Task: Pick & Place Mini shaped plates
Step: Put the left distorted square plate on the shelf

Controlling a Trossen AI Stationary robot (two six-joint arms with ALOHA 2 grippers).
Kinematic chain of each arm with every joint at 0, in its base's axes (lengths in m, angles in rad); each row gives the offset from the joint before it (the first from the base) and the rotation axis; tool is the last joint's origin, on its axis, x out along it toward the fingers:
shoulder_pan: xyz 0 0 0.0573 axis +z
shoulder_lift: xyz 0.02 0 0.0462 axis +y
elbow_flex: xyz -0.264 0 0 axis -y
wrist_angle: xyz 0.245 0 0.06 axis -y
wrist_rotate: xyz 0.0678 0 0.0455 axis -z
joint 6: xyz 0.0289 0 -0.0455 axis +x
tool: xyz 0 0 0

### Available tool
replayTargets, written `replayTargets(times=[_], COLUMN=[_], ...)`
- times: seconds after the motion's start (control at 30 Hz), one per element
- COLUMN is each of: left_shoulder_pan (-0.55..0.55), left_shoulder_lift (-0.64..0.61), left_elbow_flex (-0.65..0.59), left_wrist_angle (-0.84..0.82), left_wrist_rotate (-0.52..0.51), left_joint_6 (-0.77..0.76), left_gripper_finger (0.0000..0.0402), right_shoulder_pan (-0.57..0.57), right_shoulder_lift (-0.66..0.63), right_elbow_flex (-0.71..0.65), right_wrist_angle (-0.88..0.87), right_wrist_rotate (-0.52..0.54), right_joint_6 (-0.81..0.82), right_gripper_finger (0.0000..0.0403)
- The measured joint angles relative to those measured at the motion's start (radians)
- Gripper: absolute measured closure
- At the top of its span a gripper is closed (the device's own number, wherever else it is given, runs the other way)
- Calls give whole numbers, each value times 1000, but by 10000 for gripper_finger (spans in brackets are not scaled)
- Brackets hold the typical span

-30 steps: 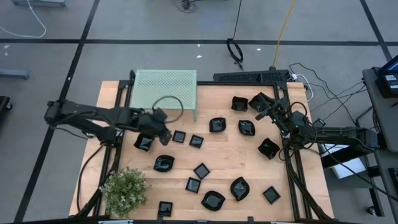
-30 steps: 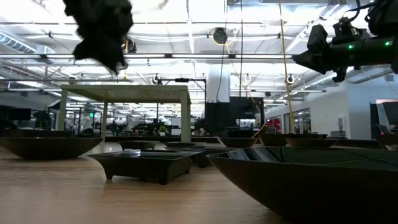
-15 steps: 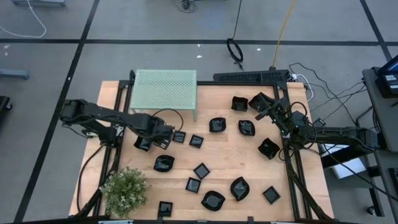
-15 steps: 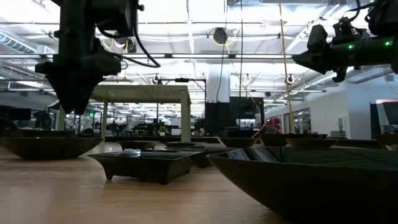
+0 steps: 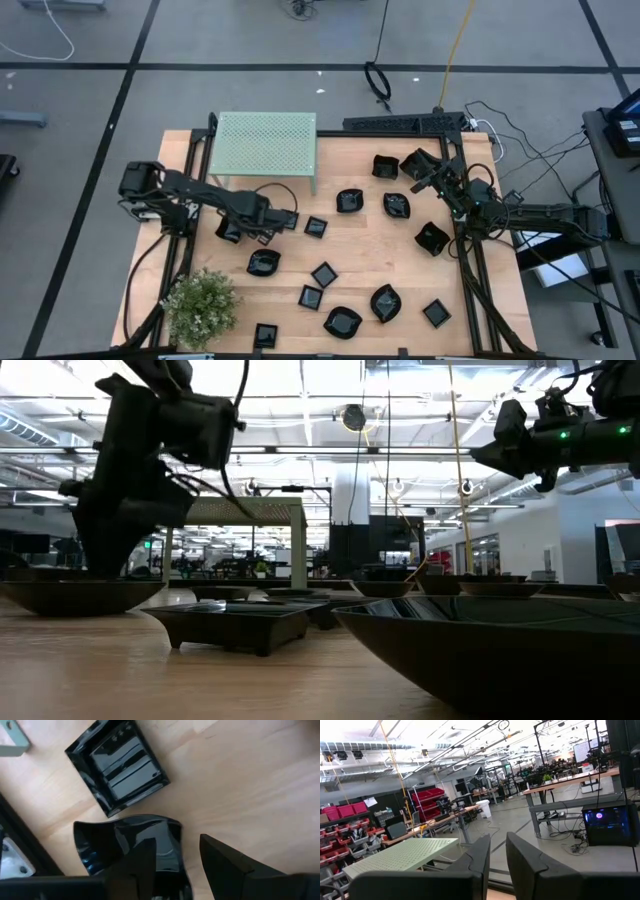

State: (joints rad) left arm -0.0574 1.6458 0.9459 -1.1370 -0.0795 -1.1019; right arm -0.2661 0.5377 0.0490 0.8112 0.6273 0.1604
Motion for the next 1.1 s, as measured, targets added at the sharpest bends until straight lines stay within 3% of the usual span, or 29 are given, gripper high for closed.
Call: replayTargets(times=[0.3,0.43,0.57,0.87,1.1], left_shoulder_pan=[0,0,0,-18,-29], left_shoulder_lift=[68,70,64,32,-38], left_elbow_flex=[0,0,0,85,293], left_wrist_angle=[-7,-12,-16,-34,-87], left_wrist_rotate=[1,4,80,221,81], left_joint_6=[-1,-2,1,45,112], left_gripper_finger=[256,312,388,395,395], right_shoulder_pan=[0,0,0,0,0], right_shoulder_lift=[0,0,0,0,0], right_elbow_flex=[0,0,0,0,0], right_wrist_angle=[0,0,0,0,0], right_wrist_rotate=[0,0,0,0,0], right_joint_6=[0,0,0,0,0], right_gripper_finger=[351,351,351,351,351])
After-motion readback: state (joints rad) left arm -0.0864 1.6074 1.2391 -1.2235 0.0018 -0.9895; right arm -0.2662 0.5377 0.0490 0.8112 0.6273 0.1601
